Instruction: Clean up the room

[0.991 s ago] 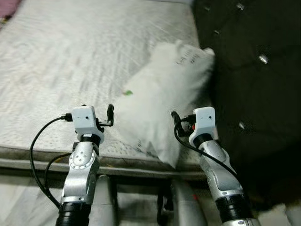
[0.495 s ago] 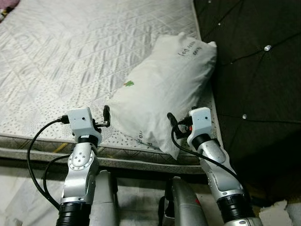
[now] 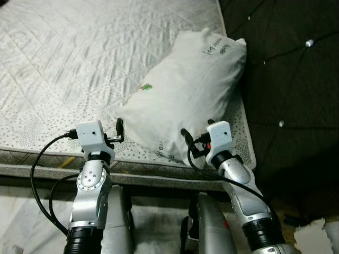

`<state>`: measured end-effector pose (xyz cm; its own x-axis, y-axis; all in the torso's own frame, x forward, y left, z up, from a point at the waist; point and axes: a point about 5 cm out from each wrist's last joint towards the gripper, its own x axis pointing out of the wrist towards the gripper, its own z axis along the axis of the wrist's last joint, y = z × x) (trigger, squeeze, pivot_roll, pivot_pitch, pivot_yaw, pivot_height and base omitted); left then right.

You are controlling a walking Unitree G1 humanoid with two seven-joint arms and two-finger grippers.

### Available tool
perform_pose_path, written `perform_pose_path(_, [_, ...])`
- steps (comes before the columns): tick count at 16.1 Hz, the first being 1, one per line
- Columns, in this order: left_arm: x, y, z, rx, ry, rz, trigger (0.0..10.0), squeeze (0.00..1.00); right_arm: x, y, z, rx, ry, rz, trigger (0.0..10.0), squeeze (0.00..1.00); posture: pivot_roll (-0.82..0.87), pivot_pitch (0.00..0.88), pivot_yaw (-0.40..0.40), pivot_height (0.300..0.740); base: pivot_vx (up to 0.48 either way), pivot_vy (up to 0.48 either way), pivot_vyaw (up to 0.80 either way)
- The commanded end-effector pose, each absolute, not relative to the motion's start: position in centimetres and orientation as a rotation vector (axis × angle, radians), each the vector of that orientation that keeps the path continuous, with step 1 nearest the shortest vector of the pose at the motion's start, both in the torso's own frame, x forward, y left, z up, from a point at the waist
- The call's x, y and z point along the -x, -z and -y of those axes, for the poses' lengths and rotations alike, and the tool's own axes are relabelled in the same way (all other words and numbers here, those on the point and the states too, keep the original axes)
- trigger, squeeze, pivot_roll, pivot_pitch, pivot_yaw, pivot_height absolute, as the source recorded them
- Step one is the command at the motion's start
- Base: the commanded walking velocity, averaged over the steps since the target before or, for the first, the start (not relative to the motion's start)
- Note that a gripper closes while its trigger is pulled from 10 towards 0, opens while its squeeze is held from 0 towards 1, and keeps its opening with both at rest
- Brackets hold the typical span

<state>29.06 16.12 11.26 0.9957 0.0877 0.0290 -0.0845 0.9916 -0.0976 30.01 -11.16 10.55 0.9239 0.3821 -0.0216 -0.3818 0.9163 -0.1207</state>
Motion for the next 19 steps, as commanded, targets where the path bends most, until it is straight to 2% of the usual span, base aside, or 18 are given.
perform_pose_path(1, [-28.96,-11.04,-16.04,0.098,-0.091,0.02,10.0,0.0,-29.83,-10.21,11.2,0.143,-0.416,-0.004,10.0,0.0,-0.03,0.22,-0.061,0.597,0.0,0.0,0.0])
perform_pose_path(9, [-28.81,-11.24,-16.02,0.11,-0.068,0.036,10.0,0.0,-29.94,-10.38,10.8,0.187,-0.457,0.02,10.0,0.0,-0.03,0.215,-0.063,0.597,0.0,0.0,0.19])
perform_pose_path(19, [-28.93,-11.39,-15.82,0.118,-0.048,0.047,10.0,0.0,-30.0,-10.27,10.77,0.205,-0.465,0.03,10.0,0.0,-0.03,0.205,-0.065,0.597,0.322,0.0,0.0])
